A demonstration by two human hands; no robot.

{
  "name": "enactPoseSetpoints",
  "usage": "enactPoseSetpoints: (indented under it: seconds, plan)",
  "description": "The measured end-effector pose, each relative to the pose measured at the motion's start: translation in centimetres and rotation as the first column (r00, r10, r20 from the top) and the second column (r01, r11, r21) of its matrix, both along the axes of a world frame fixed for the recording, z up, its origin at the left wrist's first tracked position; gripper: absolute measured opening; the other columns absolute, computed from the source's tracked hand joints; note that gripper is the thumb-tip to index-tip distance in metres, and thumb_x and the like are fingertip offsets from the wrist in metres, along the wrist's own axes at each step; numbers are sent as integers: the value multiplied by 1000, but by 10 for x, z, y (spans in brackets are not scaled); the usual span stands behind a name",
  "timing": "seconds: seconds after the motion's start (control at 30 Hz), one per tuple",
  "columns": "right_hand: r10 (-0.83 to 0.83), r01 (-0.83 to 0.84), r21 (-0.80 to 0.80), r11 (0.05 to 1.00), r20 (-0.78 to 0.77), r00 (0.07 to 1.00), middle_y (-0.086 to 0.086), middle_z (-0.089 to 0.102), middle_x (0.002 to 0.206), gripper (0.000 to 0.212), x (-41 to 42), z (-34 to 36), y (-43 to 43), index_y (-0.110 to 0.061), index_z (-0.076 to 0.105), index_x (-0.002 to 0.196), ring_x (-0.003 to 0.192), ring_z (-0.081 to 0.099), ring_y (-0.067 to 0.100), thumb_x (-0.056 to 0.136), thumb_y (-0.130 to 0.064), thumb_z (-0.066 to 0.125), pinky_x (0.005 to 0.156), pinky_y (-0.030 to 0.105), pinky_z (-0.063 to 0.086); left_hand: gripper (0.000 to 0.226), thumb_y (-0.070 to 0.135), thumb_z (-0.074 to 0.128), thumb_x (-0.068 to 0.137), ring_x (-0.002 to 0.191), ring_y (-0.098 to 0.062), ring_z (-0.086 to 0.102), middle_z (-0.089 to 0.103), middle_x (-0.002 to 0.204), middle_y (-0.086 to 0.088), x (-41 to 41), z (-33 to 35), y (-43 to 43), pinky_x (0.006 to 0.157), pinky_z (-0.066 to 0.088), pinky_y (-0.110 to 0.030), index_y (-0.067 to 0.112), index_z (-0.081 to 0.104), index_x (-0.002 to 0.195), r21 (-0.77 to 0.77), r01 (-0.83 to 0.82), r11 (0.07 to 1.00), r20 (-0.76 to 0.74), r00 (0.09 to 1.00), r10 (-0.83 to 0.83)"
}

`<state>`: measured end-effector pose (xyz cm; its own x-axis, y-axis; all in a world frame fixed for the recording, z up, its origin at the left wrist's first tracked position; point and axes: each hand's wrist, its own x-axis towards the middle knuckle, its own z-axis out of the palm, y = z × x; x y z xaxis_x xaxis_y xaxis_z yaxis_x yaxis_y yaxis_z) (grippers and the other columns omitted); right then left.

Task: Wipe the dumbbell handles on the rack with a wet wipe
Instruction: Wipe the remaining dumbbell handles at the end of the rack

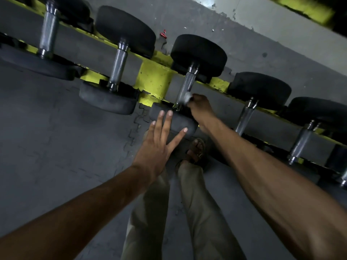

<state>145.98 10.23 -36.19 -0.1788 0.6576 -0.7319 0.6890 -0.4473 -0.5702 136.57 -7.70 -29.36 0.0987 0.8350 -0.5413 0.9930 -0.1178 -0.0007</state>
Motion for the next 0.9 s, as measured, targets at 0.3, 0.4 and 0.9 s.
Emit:
enactPoseSetpoints:
  seconds: [0.3, 0.4, 0.9]
  plan:
    - [-795, 491, -637, 594, -372, 479, 8, 75, 84, 36, -30, -14, 54, -11, 64, 96, 86, 70, 25, 106, -24, 33, 90, 49, 49, 95, 36, 41, 105, 149, -63, -18, -32, 155, -45, 0, -1, -2, 127, 14, -60, 17, -34, 158, 12, 3, 1000, -4, 1000, -3]
    - [-775, 575, -520, 632, -407, 484, 11, 69, 93, 33, -36, -15, 39, -8, 64, 102, 83, 67, 23, 105, -29, 39, 74, 35, 55, 93, 35, 39, 105, 149, -63, -20, -34, 154, -45, 0, 2, 0, 128, 12, -60, 17, -36, 157, -4, 14, 1000, -9, 1000, -15]
    - [-743, 773, 77, 629, -232, 628, 15, 74, 93, 14, -40, -20, 21, -8, 74, 96, 82, 67, 23, 94, -21, 68, 76, 38, 54, 91, 38, 32, 104, 147, -64, -23, -40, 150, -46, -3, 10, 5, 128, 9, -60, 14, -39, 155, -56, 50, 997, 0, 999, -50]
